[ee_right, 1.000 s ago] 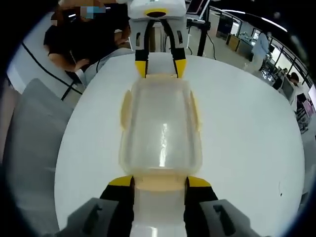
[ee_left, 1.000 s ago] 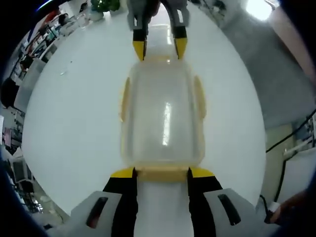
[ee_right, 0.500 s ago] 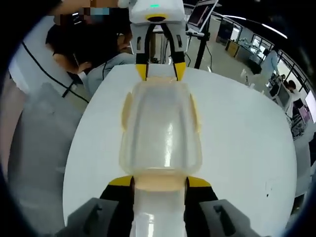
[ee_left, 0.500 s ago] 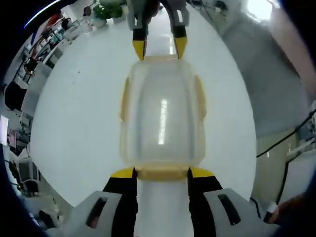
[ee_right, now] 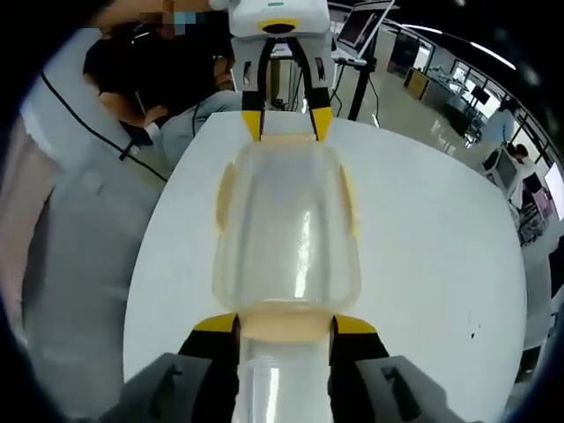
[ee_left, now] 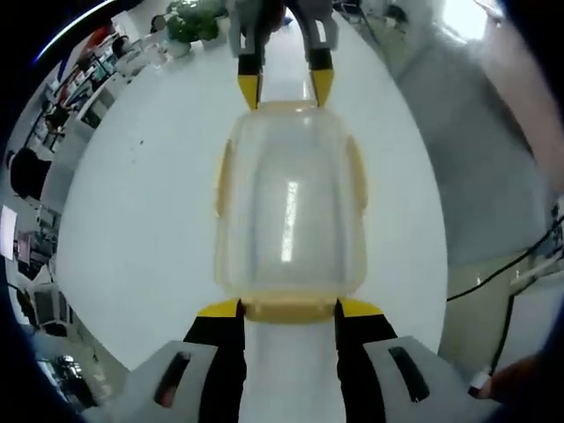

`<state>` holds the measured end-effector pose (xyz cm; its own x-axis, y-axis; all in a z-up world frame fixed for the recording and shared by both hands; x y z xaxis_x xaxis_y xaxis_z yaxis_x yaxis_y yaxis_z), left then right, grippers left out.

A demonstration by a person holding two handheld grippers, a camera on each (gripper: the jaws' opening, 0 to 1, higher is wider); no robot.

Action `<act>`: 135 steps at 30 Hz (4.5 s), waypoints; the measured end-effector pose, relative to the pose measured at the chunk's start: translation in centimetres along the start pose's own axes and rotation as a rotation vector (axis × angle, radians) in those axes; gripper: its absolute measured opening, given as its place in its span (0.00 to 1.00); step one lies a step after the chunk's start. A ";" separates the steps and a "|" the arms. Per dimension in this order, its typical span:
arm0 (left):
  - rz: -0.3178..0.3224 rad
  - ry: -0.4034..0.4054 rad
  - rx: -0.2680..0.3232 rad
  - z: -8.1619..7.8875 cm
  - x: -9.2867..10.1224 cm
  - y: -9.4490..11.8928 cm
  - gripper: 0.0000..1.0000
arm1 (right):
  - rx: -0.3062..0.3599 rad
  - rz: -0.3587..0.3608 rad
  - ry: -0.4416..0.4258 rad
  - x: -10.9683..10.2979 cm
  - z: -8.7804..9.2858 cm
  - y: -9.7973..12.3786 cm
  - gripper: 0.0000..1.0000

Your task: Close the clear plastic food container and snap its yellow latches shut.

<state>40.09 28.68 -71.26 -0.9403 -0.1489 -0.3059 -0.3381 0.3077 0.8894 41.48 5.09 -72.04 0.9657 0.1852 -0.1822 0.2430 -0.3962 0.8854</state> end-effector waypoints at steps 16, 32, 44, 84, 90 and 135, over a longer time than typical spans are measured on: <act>-0.009 -0.002 0.022 -3.8 -0.5 -0.7 0.37 | -0.018 0.011 -0.007 -0.3 3.0 2.6 0.37; 0.000 0.010 0.079 -8.7 -0.3 -2.3 0.37 | -0.075 0.016 -0.017 -1.0 7.4 5.6 0.37; 0.021 -0.003 0.098 -12.5 -0.3 -3.7 0.37 | -0.115 0.007 -0.048 -1.3 10.7 7.1 0.37; 0.051 0.019 0.125 -18.8 0.8 -7.8 0.37 | -0.209 -0.037 -0.096 -1.7 17.7 8.5 0.37; 0.058 0.022 0.118 -18.7 0.8 -8.3 0.37 | -0.214 -0.041 -0.096 -1.5 17.9 8.0 0.37; 0.062 0.097 0.116 -17.6 0.6 -8.8 0.42 | -0.177 -0.024 -0.148 -1.1 18.6 7.8 0.43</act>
<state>43.16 9.29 -73.32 -0.9532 -0.2147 -0.2128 -0.2873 0.4246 0.8586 43.98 -14.90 -72.86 0.9660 0.0530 -0.2531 0.2585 -0.2274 0.9389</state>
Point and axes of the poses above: the point that each gripper's makers call its tool centre point, and the gripper's own axes: y roughly backward along the fingers, x roughly to its right, z roughly out of its underside, the point moved 10 cm from there along y, roughly backward along the fingers, and after that the axes turned 13 degrees about -z, right-handed, at the moved point
